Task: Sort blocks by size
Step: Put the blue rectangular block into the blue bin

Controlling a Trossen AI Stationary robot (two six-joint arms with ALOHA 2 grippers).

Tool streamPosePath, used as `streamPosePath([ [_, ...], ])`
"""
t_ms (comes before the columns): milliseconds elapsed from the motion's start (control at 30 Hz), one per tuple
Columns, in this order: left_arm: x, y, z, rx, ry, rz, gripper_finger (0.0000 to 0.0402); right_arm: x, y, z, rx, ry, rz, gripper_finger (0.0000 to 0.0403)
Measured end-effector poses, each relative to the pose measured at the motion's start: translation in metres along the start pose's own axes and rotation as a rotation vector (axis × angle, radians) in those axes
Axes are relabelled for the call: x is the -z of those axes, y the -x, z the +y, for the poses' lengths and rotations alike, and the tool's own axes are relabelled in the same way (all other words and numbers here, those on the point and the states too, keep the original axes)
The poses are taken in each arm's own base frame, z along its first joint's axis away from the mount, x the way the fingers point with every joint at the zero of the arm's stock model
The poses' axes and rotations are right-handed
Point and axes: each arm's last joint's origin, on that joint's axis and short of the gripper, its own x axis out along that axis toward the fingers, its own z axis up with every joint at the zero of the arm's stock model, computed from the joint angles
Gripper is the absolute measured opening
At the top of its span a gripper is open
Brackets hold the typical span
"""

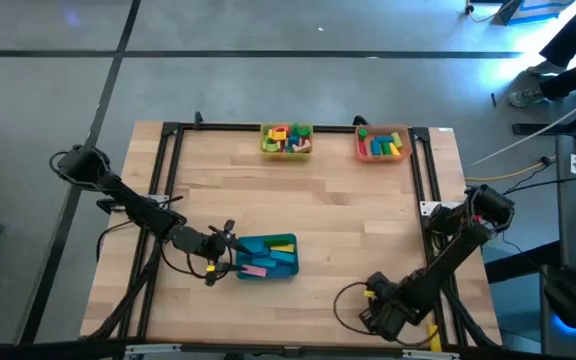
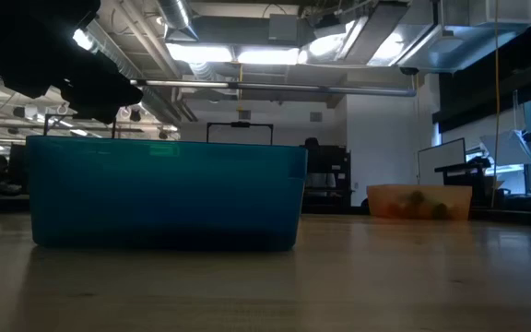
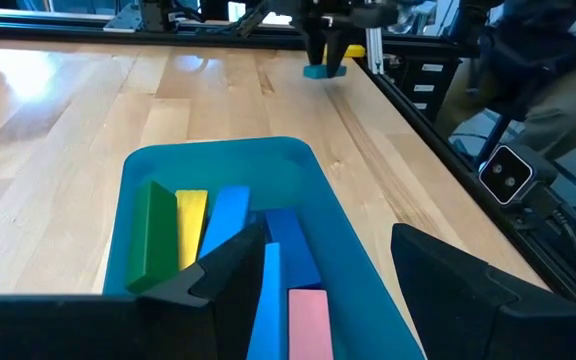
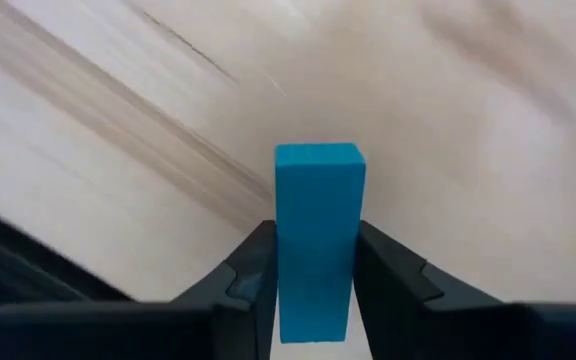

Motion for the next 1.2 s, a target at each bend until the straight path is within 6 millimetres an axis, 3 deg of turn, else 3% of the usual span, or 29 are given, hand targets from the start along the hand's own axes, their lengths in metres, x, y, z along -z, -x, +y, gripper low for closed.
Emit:
streamPosePath([
  [733,0.001,0.001,0.000,-0.003,0.013,0.021,0.0202,-0.138,0.077,0.074,-0.172,0.641,-0.603,0.0110],
  [1033,-0.004,0.013,0.003,-0.009,0.033,0.046,0.0202,-0.180,0.082,0.091,-0.260,0.815,-0.775,0.0110],
  [1200,-0.001,0.015,0.003,-0.016,0.032,0.085,0.0202,-0.193,0.064,0.104,-0.318,0.893,-0.789,0.0110],
])
